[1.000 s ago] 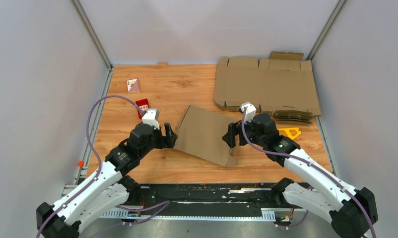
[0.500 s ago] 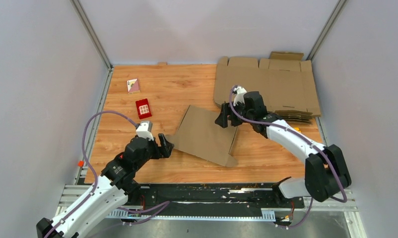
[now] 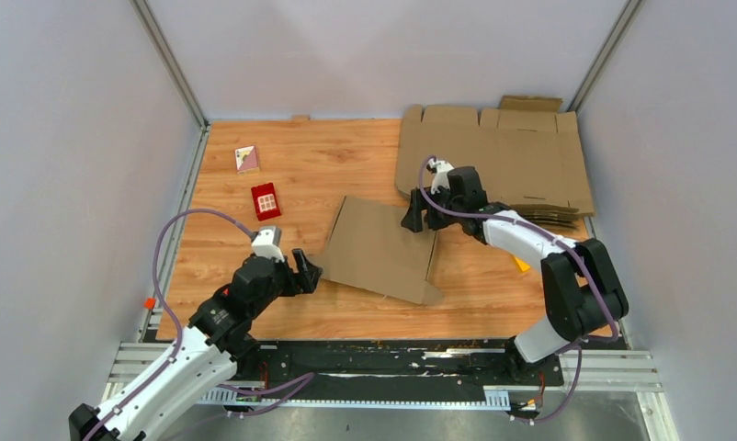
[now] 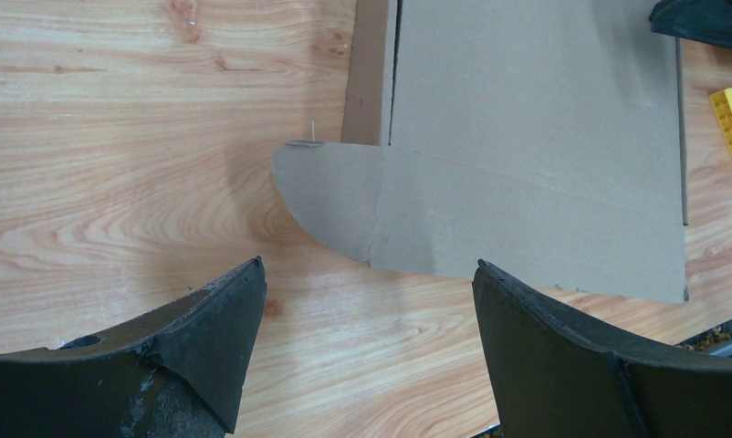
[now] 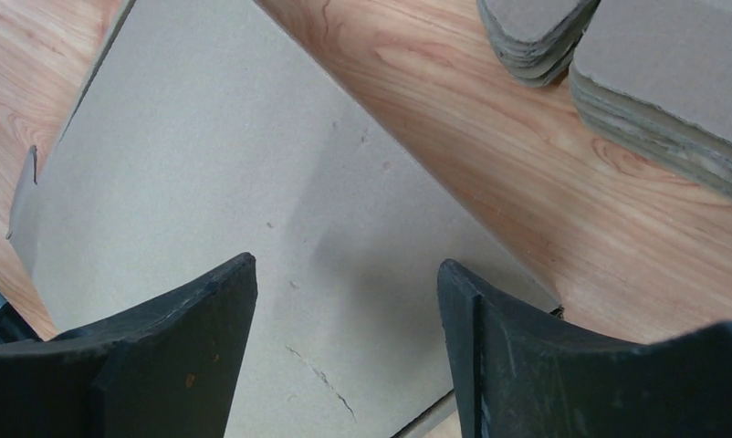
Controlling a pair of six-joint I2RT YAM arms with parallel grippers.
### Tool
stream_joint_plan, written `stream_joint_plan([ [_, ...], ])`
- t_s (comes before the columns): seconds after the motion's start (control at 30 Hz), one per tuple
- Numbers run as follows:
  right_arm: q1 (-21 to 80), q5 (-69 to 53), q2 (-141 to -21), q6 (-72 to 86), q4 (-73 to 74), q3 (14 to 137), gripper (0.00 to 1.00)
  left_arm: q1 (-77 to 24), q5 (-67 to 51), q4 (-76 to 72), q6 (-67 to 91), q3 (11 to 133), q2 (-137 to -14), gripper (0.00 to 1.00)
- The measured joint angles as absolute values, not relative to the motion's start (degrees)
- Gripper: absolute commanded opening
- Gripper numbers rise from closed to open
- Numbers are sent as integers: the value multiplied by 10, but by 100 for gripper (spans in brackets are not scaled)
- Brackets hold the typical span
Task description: Fold the paper box
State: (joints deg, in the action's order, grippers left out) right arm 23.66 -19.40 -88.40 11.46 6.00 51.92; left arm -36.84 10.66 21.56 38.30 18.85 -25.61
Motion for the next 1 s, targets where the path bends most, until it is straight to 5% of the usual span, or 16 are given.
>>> stream_joint_plan([
  [0.27, 233, -240, -873, 125, 39, 493, 61, -368, 103, 203, 384, 187, -267, 90],
  [0.67, 234, -247, -737, 135, 106, 425, 65, -369, 91, 189, 383, 187, -286, 90],
  [1.0, 234, -231, -812, 128, 110, 483, 63, -369, 80, 189, 384, 191, -287, 90],
])
